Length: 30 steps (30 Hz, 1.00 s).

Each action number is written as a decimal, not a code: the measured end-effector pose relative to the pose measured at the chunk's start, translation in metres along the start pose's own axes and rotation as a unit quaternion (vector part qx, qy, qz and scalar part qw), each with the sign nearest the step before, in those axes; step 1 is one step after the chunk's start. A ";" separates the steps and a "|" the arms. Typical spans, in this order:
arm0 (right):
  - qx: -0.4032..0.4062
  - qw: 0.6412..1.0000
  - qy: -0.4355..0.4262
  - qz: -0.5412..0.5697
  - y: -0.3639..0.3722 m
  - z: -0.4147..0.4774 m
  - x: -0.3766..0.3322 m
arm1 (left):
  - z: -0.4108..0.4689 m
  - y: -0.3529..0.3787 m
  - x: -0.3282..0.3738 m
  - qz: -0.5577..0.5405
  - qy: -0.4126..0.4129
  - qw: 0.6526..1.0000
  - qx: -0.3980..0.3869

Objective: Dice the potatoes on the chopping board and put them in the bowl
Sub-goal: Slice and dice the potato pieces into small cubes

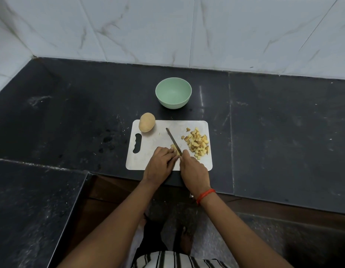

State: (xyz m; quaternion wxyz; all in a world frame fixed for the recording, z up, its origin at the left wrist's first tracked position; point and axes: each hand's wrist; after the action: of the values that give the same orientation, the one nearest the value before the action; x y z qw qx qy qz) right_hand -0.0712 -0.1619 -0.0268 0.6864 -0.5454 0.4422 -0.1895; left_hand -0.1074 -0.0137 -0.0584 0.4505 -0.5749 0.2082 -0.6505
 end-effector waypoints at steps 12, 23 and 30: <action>-0.024 0.999 -0.010 -0.025 -0.002 0.003 0.000 | 0.000 0.001 0.000 0.001 0.001 1.000 0.003; -0.033 0.997 -0.019 -0.064 -0.005 0.001 -0.003 | -0.001 0.002 0.000 0.009 -0.015 1.000 -0.010; -0.051 0.994 -0.035 -0.086 -0.009 -0.015 -0.001 | 0.000 0.001 0.001 0.008 -0.018 1.000 -0.001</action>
State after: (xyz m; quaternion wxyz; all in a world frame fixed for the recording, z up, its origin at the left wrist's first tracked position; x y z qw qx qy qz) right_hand -0.0822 -0.1730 -0.0185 0.6539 -0.6221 0.3783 -0.2055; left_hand -0.1065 -0.0154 -0.0584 0.4586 -0.5851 0.2053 -0.6365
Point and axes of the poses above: each hand's wrist, its own z-axis towards the middle knuckle, its own y-axis out of the palm, x = y × z, and after that the axes turned 8 degrees about -y, right-handed
